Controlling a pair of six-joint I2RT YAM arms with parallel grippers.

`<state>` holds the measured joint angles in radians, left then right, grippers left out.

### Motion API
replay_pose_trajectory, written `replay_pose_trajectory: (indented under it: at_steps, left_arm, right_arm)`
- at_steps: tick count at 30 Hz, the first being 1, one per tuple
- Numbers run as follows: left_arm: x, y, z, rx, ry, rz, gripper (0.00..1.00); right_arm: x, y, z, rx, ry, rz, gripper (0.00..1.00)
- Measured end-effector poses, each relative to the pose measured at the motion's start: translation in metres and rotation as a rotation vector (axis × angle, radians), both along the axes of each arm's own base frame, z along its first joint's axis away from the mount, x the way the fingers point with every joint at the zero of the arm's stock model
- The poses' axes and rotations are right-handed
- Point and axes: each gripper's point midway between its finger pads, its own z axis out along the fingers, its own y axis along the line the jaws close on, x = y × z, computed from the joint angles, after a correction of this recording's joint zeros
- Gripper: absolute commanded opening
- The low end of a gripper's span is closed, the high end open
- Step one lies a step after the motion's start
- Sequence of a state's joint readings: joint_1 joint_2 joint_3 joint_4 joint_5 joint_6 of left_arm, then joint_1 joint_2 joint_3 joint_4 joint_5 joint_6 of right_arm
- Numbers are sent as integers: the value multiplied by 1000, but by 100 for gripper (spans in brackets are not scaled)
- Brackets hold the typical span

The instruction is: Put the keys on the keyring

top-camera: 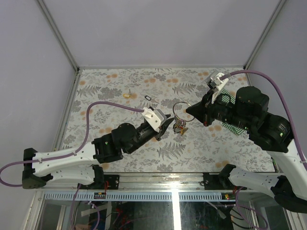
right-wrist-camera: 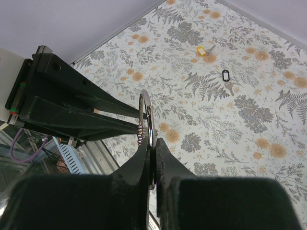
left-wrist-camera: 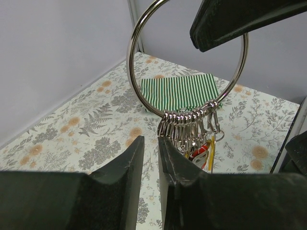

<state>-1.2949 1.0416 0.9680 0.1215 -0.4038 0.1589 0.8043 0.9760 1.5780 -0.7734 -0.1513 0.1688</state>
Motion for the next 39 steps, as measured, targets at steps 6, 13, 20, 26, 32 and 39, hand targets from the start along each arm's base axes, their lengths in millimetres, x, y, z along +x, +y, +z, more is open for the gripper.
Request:
replay_pose_trajectory:
  at_steps: [6,13,20,26,32,39]
  left_arm:
    - [1,-2,-2,4,1,0,19]
    - [0,-3,-2,4,1,-3,19]
    - [-1,-5,-3,7,2,-11,19]
    - [-2,-5,-3,6,2,-19,19]
    - [-2,-6,-4,7,2,-19,19]
    - [-1,-8,-4,8,2,-20,19]
  right_arm:
    - [0,0,-1,-1,1,0,0]
    - [0,0,-2,-2,2,0,0]
    - [0,0,-2,-2,2,0,0]
    - [0,0,-2,-2,2,0,0]
    - [0,0,-2,-3,3,0,0]
    - [0,0,-2,-3,3,0,0]
